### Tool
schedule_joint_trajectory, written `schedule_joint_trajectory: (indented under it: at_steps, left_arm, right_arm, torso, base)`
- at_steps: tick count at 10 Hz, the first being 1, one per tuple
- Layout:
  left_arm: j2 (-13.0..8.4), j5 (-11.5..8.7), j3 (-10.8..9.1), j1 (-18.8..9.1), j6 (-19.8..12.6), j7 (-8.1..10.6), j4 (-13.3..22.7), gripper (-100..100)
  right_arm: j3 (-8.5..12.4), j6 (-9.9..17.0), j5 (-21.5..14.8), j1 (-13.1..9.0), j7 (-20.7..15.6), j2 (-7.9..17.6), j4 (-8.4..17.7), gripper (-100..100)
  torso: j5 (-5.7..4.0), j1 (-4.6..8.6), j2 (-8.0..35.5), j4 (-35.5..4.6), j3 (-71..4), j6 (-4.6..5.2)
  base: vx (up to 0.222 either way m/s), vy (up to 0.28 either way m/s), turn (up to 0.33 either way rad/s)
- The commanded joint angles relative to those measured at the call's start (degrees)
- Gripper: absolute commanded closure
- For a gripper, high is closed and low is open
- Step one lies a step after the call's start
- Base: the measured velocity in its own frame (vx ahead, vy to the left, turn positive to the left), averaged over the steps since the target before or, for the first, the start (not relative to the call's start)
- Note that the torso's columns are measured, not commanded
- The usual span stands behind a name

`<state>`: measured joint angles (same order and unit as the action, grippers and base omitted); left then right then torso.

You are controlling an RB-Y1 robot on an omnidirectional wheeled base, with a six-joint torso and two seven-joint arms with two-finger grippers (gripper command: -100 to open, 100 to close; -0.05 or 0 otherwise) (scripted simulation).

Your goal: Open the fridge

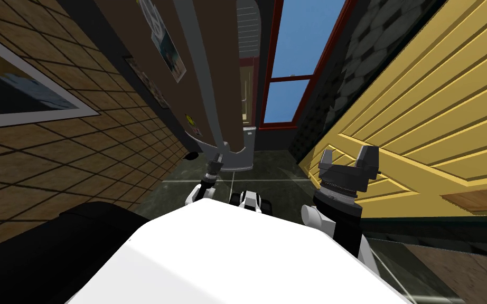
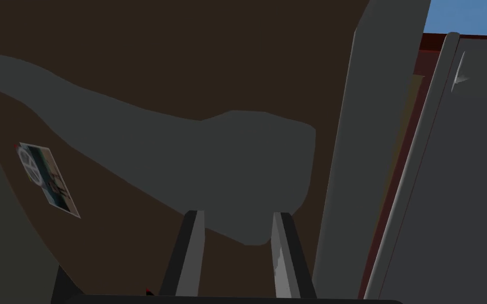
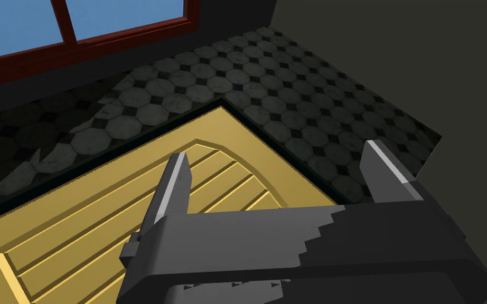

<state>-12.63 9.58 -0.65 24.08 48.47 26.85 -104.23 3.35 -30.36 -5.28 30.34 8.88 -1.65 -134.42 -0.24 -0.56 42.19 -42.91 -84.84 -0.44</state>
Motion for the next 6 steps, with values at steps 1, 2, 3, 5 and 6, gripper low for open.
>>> schedule_joint_trajectory:
  at_steps: [1,2,3,5,6]
  left_arm:
    - [0.7,3.25,-1.11,-2.5,0.8,4.22,-0.21,100]
    - [1.34,6.05,-1.07,-4.23,1.42,5.94,0.54,100]
    - [1.34,6.84,-1.07,-4.23,1.42,7.87,0.54,100]
    - [1.98,10.42,-1.03,-5.97,2.04,11.49,1.3,100]
    - [2.62,12.96,-0.98,-7.6,2.66,13.24,2.05,100]
  right_arm:
    - [0.01,0.0,0.0,0.0,0.0,0.01,-0.01,0]
    - [0.0,0.0,0.0,0.0,0.0,0.01,0.0,0]
    - [0.01,0.0,0.0,-0.01,0.0,0.01,0.0,0]
    - [0.01,0.0,0.0,-0.01,0.0,0.01,0.0,0]
    - [0.01,0.0,0.0,0.0,0.0,0.01,0.0,0]
  torso:
    - [0.02,-0.11,0.12,0.02,0.06,0.05]
    - [0.04,-0.17,0.1,-0.05,0.06,0.05]
    - [0.1,-0.48,0.3,-0.12,0.15,-0.04]
    - [0.08,-0.12,0.22,-0.06,0.13,0.05]
    - [0.05,0.1,0.04,-0.01,0.06,0.14]
  base:
    - [-0.115,0.13,0.03]
    - [-0.186,0.187,0.099]
    - [-0.157,0.162,0.037]
    - [-0.155,0.148,0.083]
    - [-0.148,0.154,0.097]
